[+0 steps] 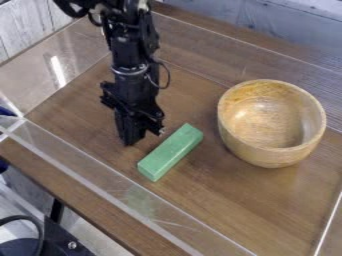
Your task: Put the green block in the brown bowl
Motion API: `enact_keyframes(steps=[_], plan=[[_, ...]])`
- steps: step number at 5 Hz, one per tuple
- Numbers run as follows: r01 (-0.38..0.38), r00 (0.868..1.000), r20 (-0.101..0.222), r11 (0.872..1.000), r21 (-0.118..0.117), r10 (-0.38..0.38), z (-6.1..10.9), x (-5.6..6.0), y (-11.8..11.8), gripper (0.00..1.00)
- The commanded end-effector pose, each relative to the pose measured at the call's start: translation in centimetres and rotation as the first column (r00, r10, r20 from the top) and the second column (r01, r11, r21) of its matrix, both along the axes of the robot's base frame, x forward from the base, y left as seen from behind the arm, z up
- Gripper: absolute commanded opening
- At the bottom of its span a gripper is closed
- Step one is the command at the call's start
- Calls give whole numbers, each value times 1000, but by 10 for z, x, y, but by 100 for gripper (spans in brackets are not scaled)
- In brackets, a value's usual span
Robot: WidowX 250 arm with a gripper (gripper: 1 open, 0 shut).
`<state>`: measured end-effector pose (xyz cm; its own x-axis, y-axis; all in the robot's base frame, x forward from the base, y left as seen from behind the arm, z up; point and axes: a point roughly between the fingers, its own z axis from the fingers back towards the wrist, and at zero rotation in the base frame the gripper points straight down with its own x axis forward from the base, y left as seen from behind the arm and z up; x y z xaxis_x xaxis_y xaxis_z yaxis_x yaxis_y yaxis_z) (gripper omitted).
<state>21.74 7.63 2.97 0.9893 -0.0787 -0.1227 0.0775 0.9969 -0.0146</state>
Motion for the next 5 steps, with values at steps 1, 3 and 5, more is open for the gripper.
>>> enact_keyframes(steps=[1,3,5], plan=[[12,1000,16,1000,13,-12,7,10,7,0],[52,998,-25,999,2,-52,6,12,7,0],[52,997,-60,998,-22,-53,5,16,4,0]])
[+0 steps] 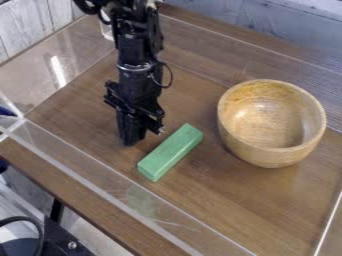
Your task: Put the green block in the brown bowl
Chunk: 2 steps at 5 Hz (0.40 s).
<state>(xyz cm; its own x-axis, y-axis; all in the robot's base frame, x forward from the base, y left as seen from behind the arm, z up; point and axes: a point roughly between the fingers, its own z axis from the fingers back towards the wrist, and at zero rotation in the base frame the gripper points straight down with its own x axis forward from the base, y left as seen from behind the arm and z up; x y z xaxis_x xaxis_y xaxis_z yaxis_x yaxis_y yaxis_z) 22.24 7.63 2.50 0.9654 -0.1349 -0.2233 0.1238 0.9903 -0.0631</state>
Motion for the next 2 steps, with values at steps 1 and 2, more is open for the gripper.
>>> enact_keyframes(steps=[1,2], plan=[[-25,999,27,1000,-1,25,9,14,2,0],[-51,999,6,999,-18,51,8,17,-1,0]])
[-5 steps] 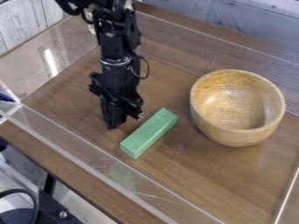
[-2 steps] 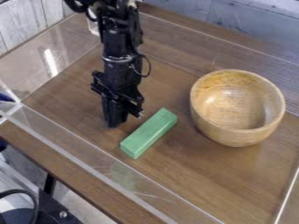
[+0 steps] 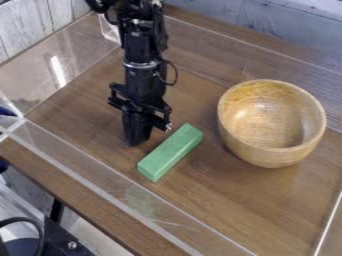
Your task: Put the green block in the brown bowl
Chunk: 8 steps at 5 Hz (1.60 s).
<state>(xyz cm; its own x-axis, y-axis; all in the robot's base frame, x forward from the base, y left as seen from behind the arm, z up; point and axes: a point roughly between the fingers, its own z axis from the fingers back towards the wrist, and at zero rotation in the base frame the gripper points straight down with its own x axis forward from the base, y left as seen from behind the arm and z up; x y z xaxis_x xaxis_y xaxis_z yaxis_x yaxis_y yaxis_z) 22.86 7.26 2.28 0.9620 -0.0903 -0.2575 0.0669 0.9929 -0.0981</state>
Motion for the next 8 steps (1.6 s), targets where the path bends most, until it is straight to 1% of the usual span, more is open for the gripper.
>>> enact_keyframes(steps=[1,2,4,5,7,8], plan=[[15,998,53,1000,-3,-14,8,8,3,0],[26,998,62,999,-21,-25,8,5,3,0],[11,1000,23,1000,-8,-11,27,1,2,0],[18,999,30,1000,-22,-18,21,0,-3,100],[34,999,38,999,6,-34,18,7,-9,100],[12,999,30,1000,-3,-12,15,8,-11,100]])
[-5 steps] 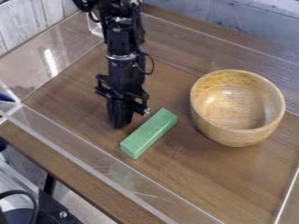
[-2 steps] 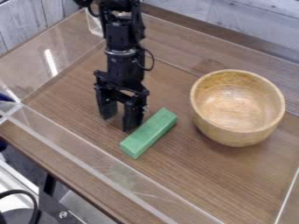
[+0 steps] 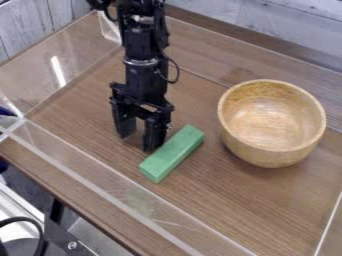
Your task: Put the green block in the brown bowl
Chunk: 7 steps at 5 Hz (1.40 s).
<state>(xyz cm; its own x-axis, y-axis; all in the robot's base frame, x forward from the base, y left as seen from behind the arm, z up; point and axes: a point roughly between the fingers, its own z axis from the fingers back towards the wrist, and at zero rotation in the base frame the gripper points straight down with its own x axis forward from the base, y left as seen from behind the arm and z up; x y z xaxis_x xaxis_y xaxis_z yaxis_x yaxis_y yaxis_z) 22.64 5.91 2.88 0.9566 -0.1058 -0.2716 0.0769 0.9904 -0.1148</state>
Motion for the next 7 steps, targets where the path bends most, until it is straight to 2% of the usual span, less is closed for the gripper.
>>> enact_keyframes(steps=[1,2,3,4,6,7], plan=[[-21,999,39,1000,3,21,6,11,1,100],[-20,999,30,1000,-14,20,0,13,-1,100],[-21,999,27,999,-32,22,-5,16,-2,0],[-25,999,26,998,-51,26,-6,18,-2,0],[-20,999,32,996,-89,23,15,12,-1,0],[-21,996,90,997,-78,28,14,13,-1,0]])
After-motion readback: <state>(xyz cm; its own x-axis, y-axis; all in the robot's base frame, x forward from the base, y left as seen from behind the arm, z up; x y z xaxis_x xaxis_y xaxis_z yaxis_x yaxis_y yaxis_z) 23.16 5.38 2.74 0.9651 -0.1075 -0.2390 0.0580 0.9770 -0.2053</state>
